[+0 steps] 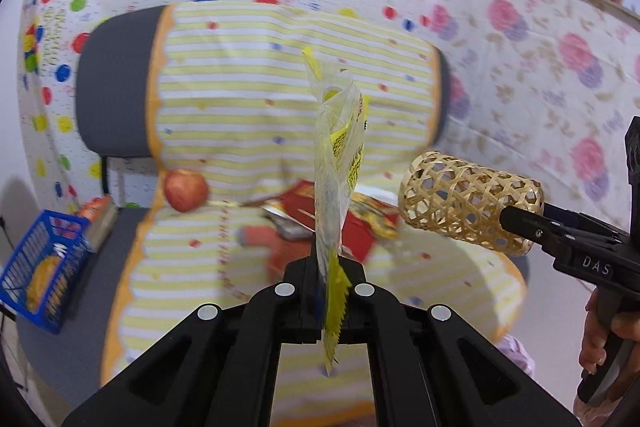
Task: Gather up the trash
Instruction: 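Carry bamboo ball and wrapper over the pink-lined bin and open both grippers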
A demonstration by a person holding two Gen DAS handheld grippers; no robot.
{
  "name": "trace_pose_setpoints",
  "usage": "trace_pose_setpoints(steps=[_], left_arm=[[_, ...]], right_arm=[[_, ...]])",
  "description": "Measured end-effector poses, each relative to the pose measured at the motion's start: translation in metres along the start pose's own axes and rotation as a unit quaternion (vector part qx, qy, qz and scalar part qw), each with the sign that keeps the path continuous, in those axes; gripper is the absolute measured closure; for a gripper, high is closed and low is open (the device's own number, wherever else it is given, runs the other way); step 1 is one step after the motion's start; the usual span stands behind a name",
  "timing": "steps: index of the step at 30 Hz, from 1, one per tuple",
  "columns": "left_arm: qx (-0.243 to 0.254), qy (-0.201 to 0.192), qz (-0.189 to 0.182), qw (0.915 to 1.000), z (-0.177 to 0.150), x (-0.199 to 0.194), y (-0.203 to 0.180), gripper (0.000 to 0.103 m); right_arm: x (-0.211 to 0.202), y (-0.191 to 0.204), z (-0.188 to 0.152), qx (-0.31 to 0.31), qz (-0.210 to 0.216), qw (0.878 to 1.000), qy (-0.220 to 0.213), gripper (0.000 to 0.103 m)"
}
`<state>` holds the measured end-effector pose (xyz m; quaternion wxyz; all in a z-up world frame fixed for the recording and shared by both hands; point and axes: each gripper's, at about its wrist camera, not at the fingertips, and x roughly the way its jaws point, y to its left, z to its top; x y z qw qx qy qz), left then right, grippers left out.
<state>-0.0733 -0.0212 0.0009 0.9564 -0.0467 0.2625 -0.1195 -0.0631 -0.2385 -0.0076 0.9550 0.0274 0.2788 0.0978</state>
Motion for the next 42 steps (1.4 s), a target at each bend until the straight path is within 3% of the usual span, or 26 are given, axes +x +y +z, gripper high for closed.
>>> trace_pose_setpoints(steps=[9,20,26,34,37,39,42], left_arm=[[0.052,0.027,-0.097,0.9935,-0.034,-0.005,-0.073,0.102],[0.130,0.063,-0.188,0.9713,-0.075,0.003,-0.165,0.101],[0.149,0.095,-0.200,0.9637,-0.085,0.021,-0.192,0.101],[0.184,0.126,-0.206,0.9528,-0.095,0.051,-0.223,0.100],[0.188,0.127,-0.212,0.9506,-0.093,0.057,-0.229,0.086],[0.189,0.125,-0.212,0.9506,-0.092,0.061,-0.232,0.054],[0.186,0.123,-0.216,0.9506,-0.091,0.064,-0.231,0.051]], right_arm=[[-0.071,-0.044,-0.059,0.043,-0.080,0.996,0.002,0.032],[-0.132,-0.103,-0.128,0.116,-0.168,0.979,0.021,0.032],[-0.129,-0.126,-0.154,0.137,-0.188,0.972,0.045,0.032],[-0.088,-0.153,-0.164,0.138,-0.195,0.968,0.083,0.032],[-0.079,-0.163,-0.164,0.149,-0.191,0.966,0.090,0.029],[-0.081,-0.169,-0.163,0.159,-0.192,0.965,0.087,0.028],[-0.086,-0.175,-0.161,0.162,-0.199,0.963,0.080,0.028]])
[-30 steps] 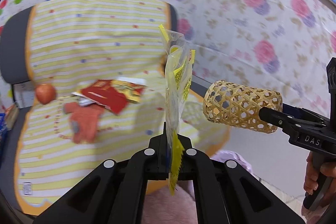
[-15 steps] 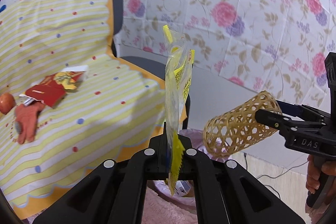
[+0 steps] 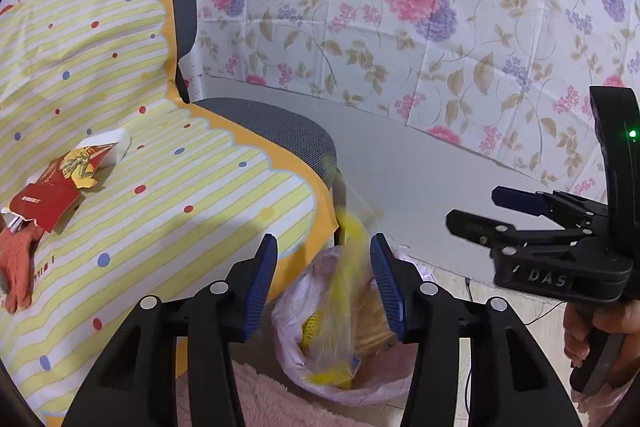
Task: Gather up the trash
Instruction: 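Carry bamboo ball and wrapper over the pink-lined bin and open both grippers, then move both grippers back over the chair toward the remaining items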
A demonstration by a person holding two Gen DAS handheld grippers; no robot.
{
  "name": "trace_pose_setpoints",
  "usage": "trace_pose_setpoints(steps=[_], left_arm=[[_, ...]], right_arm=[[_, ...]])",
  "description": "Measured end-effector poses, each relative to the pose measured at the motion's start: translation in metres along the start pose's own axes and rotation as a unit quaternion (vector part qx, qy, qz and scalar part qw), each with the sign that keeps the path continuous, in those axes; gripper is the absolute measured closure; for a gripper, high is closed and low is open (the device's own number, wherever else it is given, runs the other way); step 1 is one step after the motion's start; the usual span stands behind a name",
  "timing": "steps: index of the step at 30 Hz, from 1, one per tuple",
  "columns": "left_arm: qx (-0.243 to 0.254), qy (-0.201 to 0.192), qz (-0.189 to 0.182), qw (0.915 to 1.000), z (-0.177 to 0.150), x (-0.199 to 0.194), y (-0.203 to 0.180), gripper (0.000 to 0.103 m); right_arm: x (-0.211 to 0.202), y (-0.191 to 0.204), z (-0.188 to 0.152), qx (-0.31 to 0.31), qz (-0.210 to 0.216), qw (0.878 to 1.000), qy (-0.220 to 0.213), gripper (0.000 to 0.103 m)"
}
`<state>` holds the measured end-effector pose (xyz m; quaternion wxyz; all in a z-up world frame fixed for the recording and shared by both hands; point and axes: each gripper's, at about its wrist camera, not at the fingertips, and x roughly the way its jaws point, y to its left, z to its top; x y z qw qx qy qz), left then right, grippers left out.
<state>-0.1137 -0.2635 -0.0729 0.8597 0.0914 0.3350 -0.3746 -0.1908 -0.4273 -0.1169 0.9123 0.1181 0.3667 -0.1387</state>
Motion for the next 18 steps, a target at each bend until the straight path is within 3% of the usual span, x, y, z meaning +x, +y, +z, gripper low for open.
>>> trace_pose_setpoints(steps=[8,18], left_arm=[[-0.027,-0.011,0.031,0.9991,-0.006,-0.017,0.026,0.045],[-0.072,-0.031,0.093,0.9926,-0.024,-0.063,0.076,0.042]], right_arm=[[-0.016,-0.005,0.001,0.007,-0.005,1.000,-0.013,0.028],[-0.027,0.033,0.004,-0.026,0.026,0.999,-0.021,0.028]])
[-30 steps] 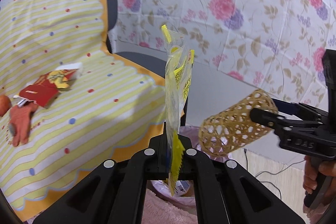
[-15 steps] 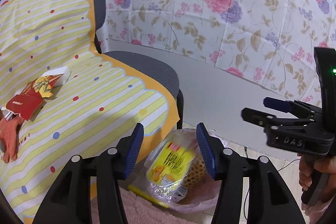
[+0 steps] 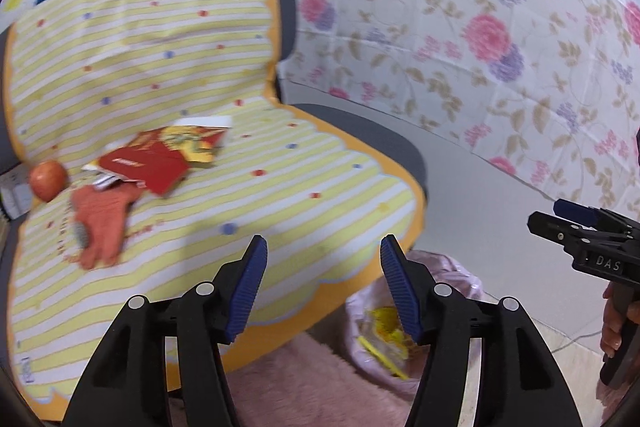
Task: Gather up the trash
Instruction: 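Move both grippers back over the chair toward the remaining items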
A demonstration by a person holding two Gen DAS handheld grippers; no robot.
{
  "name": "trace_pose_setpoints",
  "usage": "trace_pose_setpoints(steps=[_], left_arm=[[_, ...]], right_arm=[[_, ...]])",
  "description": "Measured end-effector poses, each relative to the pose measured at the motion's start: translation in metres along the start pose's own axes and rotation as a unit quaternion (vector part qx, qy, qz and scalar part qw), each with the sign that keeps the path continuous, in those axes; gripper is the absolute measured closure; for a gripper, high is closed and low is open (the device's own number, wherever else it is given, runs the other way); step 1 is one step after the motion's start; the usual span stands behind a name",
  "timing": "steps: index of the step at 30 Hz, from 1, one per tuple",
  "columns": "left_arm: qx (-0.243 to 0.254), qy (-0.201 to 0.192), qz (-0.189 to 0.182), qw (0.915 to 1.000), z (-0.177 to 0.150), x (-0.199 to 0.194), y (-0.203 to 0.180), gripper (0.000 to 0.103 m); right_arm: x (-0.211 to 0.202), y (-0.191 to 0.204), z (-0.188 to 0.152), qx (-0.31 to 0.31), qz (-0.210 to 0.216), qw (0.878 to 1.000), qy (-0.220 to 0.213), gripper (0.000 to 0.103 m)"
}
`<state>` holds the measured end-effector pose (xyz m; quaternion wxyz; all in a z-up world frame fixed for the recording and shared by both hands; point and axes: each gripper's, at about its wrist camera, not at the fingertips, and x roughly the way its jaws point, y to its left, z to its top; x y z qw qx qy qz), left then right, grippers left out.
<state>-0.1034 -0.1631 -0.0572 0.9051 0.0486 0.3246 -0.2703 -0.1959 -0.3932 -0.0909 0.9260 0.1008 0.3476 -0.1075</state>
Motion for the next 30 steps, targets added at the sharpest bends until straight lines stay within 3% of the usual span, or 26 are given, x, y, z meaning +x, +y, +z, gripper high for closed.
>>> trace_pose_setpoints(steps=[9,20,25,30], left_arm=[[-0.051,-0.008,0.083,0.9952,-0.011,-0.030,0.062,0.039],[-0.124,-0.020,0.184,0.9748,-0.012,-0.063,0.147,0.036],[-0.143,-0.018,0.206,0.9679,-0.007,-0.061,0.170,0.036],[-0.152,-0.005,0.209,0.9659,-0.001,-0.046,0.182,0.036]], right_arm=[[0.009,0.053,0.014,-0.039,0.068,0.997,-0.008,0.028],[0.044,0.131,0.046,-0.100,0.136,0.986,-0.013,0.028],[0.065,0.156,0.058,-0.116,0.160,0.980,-0.007,0.028],[0.089,0.174,0.074,-0.118,0.178,0.977,0.004,0.048]])
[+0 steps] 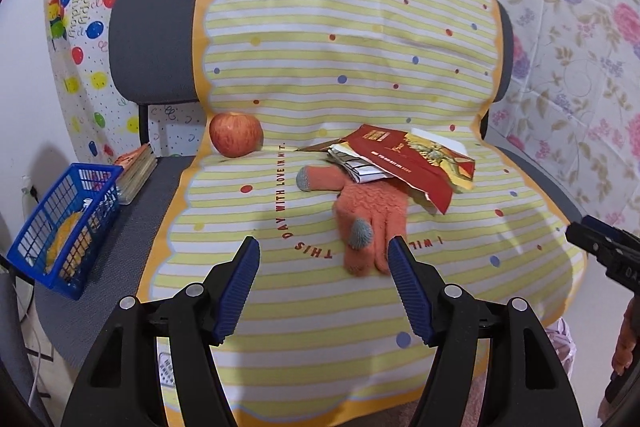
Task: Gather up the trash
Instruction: 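Move both grippers back over the chair toward the remaining items, then grasp the white card with the right gripper while the left grasps the brown-striped white paper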
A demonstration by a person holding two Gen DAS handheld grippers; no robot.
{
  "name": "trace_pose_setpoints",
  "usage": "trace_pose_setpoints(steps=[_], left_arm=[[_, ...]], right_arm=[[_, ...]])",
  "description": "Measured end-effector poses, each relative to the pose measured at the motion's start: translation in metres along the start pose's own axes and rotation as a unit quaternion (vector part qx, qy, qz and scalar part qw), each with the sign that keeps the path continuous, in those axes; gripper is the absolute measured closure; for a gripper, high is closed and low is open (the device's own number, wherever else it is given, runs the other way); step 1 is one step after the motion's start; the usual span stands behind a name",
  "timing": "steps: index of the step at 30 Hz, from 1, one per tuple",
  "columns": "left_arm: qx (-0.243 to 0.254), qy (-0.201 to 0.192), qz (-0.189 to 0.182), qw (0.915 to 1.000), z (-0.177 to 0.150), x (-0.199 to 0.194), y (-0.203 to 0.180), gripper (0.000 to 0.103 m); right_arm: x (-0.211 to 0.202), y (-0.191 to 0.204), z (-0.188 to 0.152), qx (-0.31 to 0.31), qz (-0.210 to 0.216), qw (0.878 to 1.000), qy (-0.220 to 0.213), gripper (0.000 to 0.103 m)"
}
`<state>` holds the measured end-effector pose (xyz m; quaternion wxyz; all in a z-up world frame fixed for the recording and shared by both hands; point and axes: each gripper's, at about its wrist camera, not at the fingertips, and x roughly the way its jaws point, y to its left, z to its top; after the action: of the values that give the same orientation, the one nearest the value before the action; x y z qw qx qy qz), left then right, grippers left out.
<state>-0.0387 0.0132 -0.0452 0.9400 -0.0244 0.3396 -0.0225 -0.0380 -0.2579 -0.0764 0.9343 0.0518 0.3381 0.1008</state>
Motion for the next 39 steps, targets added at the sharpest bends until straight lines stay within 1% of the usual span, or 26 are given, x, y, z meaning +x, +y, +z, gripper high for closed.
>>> trace_pose_setpoints(steps=[1,4,6,8,11,16,19,22,26,27,29,30,31,32,33,35,39], left_arm=[[0.000,0.002,0.000,1.0000,0.001,0.003,0.000,0.036],[0.003,0.006,0.006,1.0000,0.007,0.015,0.001,0.036],[0.004,0.006,0.012,0.9999,0.013,0.022,0.002,0.036],[0.001,0.006,0.015,0.9999,0.017,0.028,0.005,0.036],[-0.004,0.009,0.022,0.9997,0.022,0.039,0.010,0.036],[-0.012,0.021,0.027,0.9993,0.024,0.055,0.020,0.036],[-0.018,0.026,0.027,0.9991,0.024,0.061,0.027,0.036],[-0.022,0.028,0.025,0.9991,0.024,0.062,0.031,0.036],[-0.024,0.029,0.016,0.9992,0.024,0.061,0.034,0.036],[-0.024,0.028,0.015,0.9992,0.023,0.060,0.034,0.036],[-0.023,0.027,0.011,0.9993,0.023,0.058,0.034,0.036],[-0.022,0.026,0.009,0.9994,0.022,0.057,0.034,0.036],[-0.021,0.026,0.009,0.9994,0.021,0.055,0.034,0.036],[-0.020,0.024,0.008,0.9995,0.021,0.054,0.034,0.036],[-0.021,0.024,0.008,0.9995,0.021,0.053,0.034,0.036],[-0.021,0.023,0.005,0.9995,0.021,0.050,0.033,0.036],[-0.014,0.019,0.001,0.9997,0.023,0.047,0.028,0.036]], right_arm=[[0.005,0.000,0.003,0.000,0.002,1.000,0.002,0.051],[0.023,0.006,0.014,-0.011,0.008,1.000,0.007,0.051],[0.036,0.011,0.021,-0.026,0.009,1.000,0.008,0.049],[0.049,0.016,0.026,-0.040,0.000,0.999,0.014,0.043],[0.066,0.026,0.031,-0.050,0.016,0.998,0.026,0.041],[0.091,0.062,0.033,-0.098,0.038,0.994,0.039,0.039],[0.109,0.080,0.035,-0.122,0.044,0.990,0.049,0.039],[0.129,0.096,0.038,-0.148,0.029,0.987,0.056,0.039],[0.151,0.113,0.040,-0.191,-0.007,0.980,0.060,0.041],[0.154,0.117,0.040,-0.202,-0.013,0.978,0.059,0.043],[0.153,0.123,0.041,-0.215,-0.017,0.975,0.056,0.061],[0.150,0.125,0.042,-0.220,-0.015,0.974,0.053,0.067],[0.148,0.125,0.043,-0.221,-0.016,0.974,0.050,0.081],[0.143,0.124,0.044,-0.222,-0.021,0.974,0.044,0.088],[0.134,0.121,0.047,-0.216,-0.025,0.976,0.033,0.091],[0.120,0.112,0.053,-0.191,-0.015,0.981,0.020,0.097],[0.083,0.083,0.065,-0.117,0.006,0.993,-0.006,0.100]])
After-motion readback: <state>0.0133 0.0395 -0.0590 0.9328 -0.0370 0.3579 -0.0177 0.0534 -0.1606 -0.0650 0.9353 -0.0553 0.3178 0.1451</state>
